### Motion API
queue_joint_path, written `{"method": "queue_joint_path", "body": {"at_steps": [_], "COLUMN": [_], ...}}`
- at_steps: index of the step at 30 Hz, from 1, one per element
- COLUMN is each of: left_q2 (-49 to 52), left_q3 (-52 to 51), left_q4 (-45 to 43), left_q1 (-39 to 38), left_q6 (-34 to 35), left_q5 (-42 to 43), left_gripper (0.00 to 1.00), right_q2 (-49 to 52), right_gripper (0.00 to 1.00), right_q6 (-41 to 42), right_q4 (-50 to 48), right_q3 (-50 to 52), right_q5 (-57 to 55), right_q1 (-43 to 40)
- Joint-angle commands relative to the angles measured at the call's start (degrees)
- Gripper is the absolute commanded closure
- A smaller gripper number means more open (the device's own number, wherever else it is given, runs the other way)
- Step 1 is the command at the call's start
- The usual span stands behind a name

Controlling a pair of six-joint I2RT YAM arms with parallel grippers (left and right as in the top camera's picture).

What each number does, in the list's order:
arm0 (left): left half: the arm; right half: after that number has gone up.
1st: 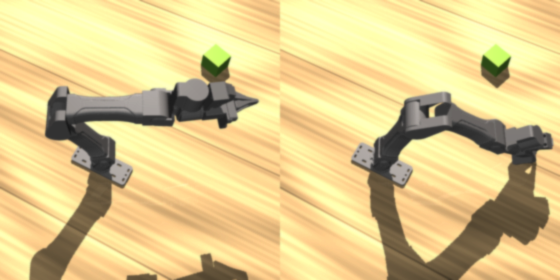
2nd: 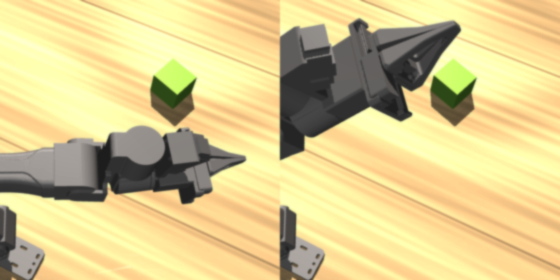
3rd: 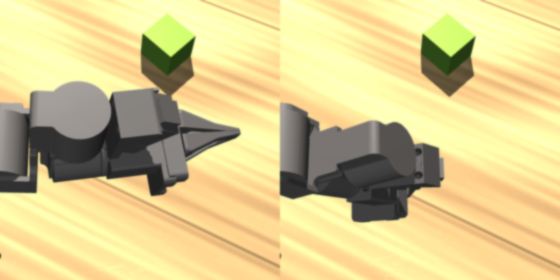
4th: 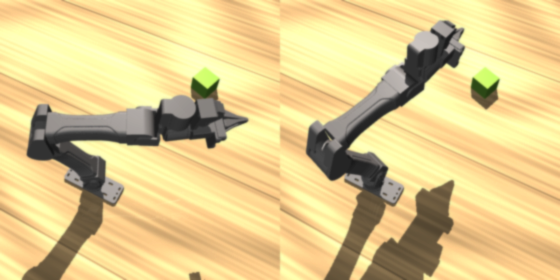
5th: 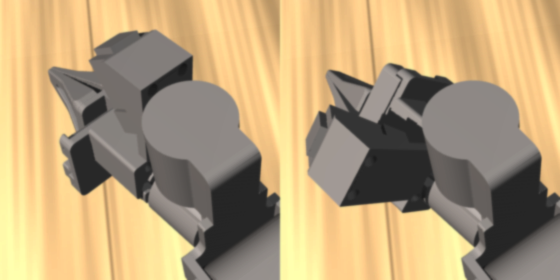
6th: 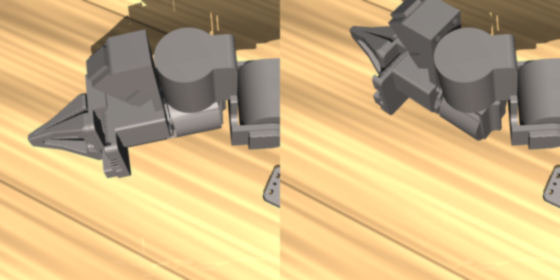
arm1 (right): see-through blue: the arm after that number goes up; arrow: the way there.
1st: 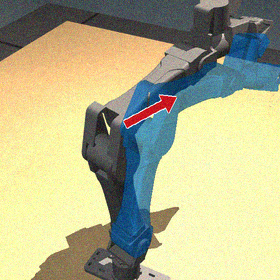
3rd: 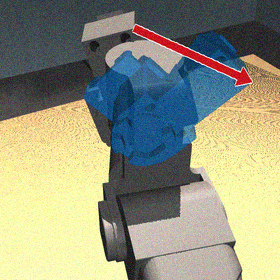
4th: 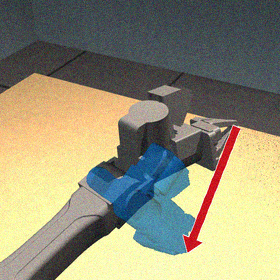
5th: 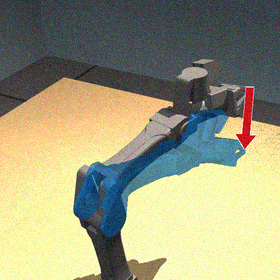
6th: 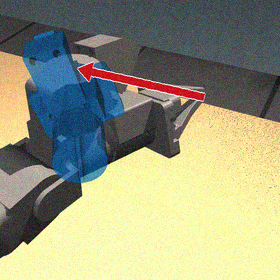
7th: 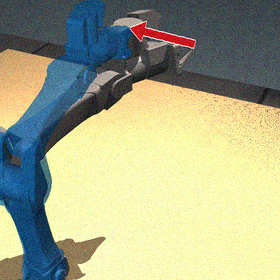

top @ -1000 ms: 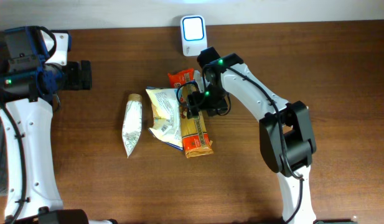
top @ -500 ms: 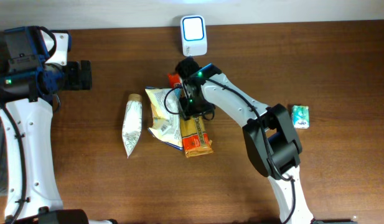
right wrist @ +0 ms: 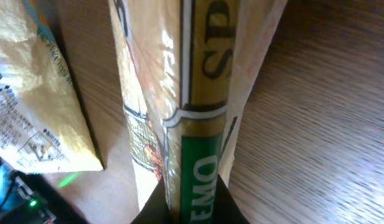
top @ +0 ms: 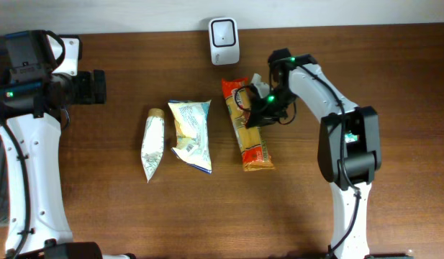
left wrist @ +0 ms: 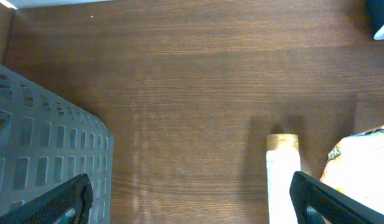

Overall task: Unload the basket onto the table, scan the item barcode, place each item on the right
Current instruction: 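Grasp the spaghetti pack with the right gripper, then drag the spaghetti pack rightward with the right gripper, adjusting its grip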

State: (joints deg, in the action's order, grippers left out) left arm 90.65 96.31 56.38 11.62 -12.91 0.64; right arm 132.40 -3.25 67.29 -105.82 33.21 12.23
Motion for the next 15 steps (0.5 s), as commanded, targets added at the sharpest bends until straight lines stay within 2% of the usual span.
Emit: {"method": "queue_joint_path", "body": {"at_steps": [1,3,6,7,8,9,10,11,15], "left_q2": [0.0,0.0,0.0,0.0,0.0,0.0,0.0,0.0,0.0], "left_q3": [0.1,0.1,0.1,0.1,0.1,0.1,0.1,0.1,0.1], "left_q4": [-0.1,-0.1,-0.1,-0.1,-0.1,-0.1,-0.1,-0.1,-0.1], "left_q1": [0.3,0.3,0.3,0.3,0.3,0.3,0.3,0.3,0.3], "left_q6": [-0.9,-0.9,-0.9,-0.9,-0.9,-0.9,-0.9,-0.9,-0.9], "left_q5": [0.6,0.6,0.6,0.6,0.6,0.6,0.6,0.6,0.6], "left_gripper": [0.01,0.01,0.01,0.01,0.01,0.01,0.01,0.01,0.01], "right_q2": [0.0,-0.8,-2.1,-2.1,-2.1,-2.1,-2.1,-2.1,-2.2], "right_gripper": [0.91,0.93,0.96,0.87,0.57,0.37,0.28,0.20,0.19], "right_q6": [-2.4,-2.5,-2.3,-2.3,-1.3,1.1,1.2,1.2,3.8], "right_q4": [0.9,1.0,4.1,4.6,5.3,5.6,6.3,7.2,9.4], "right_q3": [0.6,-0.4,-4.9,-5.1,-5.1,-5.1,-6.3,-8.2,-15.4], "right_q5": [4.5,4.3,-2.8,-7.2,-13.0,-18.8,-21.5,-22.6,-29.5], "right_q1": [-1.0,-1.0,0.1,0.8,1.3,1.9,2.4,3.1,10.8]}}
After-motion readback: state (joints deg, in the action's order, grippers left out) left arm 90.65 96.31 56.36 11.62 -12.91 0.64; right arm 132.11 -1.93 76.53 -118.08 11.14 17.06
